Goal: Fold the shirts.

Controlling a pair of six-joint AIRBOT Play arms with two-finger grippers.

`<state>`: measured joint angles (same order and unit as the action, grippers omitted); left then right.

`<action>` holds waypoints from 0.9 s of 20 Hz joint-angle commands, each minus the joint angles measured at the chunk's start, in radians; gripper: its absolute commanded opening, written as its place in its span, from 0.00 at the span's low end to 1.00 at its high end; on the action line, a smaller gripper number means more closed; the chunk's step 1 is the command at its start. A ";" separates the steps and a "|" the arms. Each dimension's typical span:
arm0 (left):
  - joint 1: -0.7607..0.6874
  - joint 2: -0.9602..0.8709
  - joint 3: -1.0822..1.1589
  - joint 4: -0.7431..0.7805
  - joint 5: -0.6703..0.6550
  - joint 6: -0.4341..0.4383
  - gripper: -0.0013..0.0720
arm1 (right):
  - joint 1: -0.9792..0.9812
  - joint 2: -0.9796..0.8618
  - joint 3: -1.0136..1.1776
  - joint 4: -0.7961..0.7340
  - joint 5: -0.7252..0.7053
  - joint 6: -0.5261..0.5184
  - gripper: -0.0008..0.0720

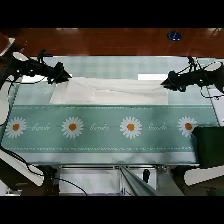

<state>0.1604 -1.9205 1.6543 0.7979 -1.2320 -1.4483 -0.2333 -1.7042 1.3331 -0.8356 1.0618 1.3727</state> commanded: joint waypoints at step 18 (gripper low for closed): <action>-0.017 0.728 -0.678 0.192 0.352 0.060 0.71 | -0.111 0.040 -0.179 0.063 -0.080 0.017 0.58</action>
<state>0.2020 -1.2560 1.0462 1.0058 -0.9302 -1.4052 -0.3733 -1.6199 1.1446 -0.8391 0.9943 1.4010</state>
